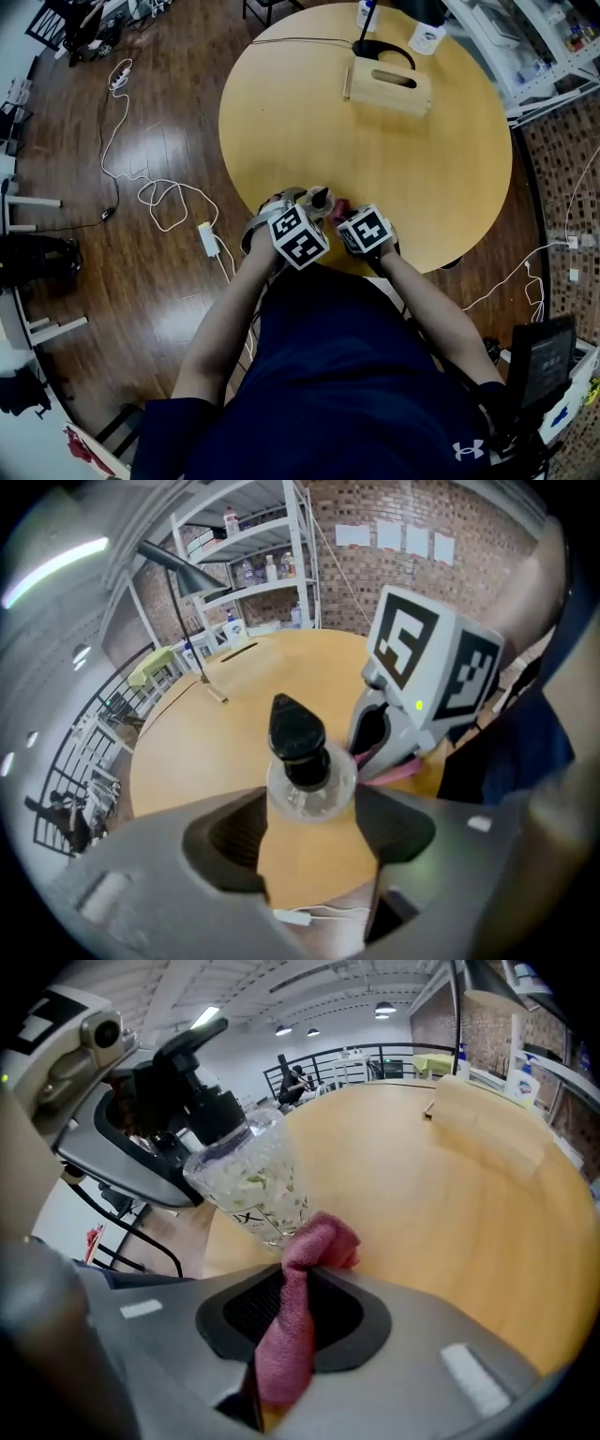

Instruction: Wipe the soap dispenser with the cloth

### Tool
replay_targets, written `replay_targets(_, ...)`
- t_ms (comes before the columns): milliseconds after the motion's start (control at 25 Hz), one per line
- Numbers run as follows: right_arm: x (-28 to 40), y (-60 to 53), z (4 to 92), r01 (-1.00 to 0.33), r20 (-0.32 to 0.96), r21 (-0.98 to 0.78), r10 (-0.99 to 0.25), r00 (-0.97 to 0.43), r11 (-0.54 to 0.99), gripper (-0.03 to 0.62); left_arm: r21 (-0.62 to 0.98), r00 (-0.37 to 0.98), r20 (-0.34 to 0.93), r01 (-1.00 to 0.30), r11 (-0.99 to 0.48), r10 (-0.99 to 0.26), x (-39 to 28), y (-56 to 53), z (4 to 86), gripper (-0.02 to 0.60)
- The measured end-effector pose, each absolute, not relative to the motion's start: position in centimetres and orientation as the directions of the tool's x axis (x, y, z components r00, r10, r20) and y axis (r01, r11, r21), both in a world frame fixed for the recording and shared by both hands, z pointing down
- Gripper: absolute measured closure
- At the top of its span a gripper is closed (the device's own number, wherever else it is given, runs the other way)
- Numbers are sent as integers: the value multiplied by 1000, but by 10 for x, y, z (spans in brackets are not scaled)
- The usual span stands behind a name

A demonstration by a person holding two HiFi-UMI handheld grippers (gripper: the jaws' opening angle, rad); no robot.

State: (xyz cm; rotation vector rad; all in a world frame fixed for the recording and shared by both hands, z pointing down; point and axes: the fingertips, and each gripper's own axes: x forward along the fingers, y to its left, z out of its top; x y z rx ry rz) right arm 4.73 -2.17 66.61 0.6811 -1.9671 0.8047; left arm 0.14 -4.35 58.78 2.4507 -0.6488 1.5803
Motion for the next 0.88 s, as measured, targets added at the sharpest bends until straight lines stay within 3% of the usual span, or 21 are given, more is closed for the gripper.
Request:
replay_targets(280, 42, -17, 593, -667, 795, -296, -211, -569, 684, 507, -163, 357, 917, -77, -984, -180, 2, -44, 592, 287)
replay_targets(360, 39, -16, 585, -646, 788, -289, -207, -579, 706, 507, -168, 328, 925, -103, -980, -193, -2, -46, 590, 276)
replay_targets(520, 38, -20, 604, -669, 830, -264, -190, -525, 695, 507, -61, 373, 901, -399, -915, -223, 1, -45, 578, 273)
replay_targets(600, 43, -24, 629, -699, 860, -251, -176, -478, 670, 507, -42, 373, 893, -487, -872, -251, 3, -46, 580, 275)
replay_targets(720, 46, -25, 665, -708, 880, -257, -144, -453, 658, 507, -75, 352, 898, -464, -882, -262, 4, -48, 587, 281)
replay_targets(880, 46, -23, 652, -726, 853, -311, -156, -497, 613, 507, -79, 412, 887, -310, -947, -209, 8, -50, 588, 282)
